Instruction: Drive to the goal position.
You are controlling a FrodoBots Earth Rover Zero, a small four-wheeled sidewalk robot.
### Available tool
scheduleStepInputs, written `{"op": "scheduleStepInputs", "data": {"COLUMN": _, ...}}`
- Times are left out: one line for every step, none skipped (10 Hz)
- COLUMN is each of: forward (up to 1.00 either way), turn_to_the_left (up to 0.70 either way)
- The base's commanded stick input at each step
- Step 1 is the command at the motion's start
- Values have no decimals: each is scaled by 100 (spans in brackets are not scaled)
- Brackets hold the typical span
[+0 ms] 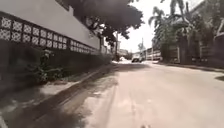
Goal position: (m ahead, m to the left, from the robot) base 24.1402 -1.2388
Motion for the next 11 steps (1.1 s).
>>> {"op": "scheduleStepInputs", "data": {"forward": 100, "turn_to_the_left": 0}}
{"op": "scheduleStepInputs", "data": {"forward": 100, "turn_to_the_left": 0}}
{"op": "scheduleStepInputs", "data": {"forward": 100, "turn_to_the_left": 0}}
{"op": "scheduleStepInputs", "data": {"forward": 100, "turn_to_the_left": 0}}
{"op": "scheduleStepInputs", "data": {"forward": 100, "turn_to_the_left": 0}}
{"op": "scheduleStepInputs", "data": {"forward": 100, "turn_to_the_left": 0}}
{"op": "scheduleStepInputs", "data": {"forward": 100, "turn_to_the_left": -2}}
{"op": "scheduleStepInputs", "data": {"forward": 100, "turn_to_the_left": -15}}
{"op": "scheduleStepInputs", "data": {"forward": 100, "turn_to_the_left": -17}}
{"op": "scheduleStepInputs", "data": {"forward": 100, "turn_to_the_left": -19}}
{"op": "scheduleStepInputs", "data": {"forward": 100, "turn_to_the_left": -21}}
